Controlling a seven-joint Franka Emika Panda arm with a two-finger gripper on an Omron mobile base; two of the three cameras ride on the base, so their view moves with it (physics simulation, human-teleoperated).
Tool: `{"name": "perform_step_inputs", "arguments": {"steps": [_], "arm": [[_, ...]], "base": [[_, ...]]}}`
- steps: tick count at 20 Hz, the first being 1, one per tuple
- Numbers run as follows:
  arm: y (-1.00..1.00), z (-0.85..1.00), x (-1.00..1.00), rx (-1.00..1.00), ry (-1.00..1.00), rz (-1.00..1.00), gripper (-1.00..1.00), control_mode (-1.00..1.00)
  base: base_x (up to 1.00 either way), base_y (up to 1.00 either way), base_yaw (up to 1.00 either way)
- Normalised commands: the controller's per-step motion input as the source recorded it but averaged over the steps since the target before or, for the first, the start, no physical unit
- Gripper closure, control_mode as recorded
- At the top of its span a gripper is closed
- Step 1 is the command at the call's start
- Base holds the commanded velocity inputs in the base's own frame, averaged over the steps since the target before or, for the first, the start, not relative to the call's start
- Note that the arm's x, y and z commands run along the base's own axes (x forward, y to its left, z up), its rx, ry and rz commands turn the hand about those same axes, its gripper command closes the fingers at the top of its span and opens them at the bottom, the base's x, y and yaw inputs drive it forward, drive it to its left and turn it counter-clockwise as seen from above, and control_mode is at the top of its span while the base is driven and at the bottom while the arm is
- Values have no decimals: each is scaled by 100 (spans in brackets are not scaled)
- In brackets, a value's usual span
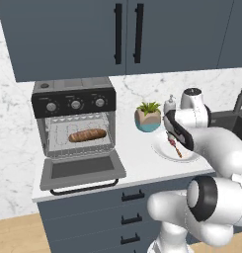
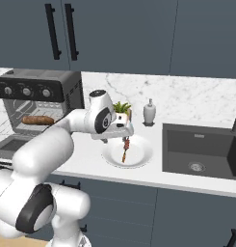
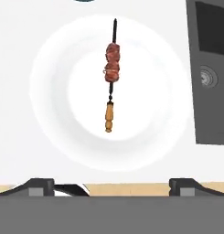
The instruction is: Pick up the kebab skewer and baguette bread, and place them inside the toaster oven. Close the toaster oven door and start by setting the timer.
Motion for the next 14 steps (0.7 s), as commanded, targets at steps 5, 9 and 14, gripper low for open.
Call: {"name": "perform_step_inputs", "arguments": {"steps": [5, 9, 14], "arm": [[-37, -20, 20, 3, 7, 8, -100, -100], [0, -51, 38, 18, -2, -1, -100, -100], [17, -44, 22, 12, -6, -6, -100, -100]], "base": [[0, 0, 0], [0, 0, 0], [0, 0, 0]]}}
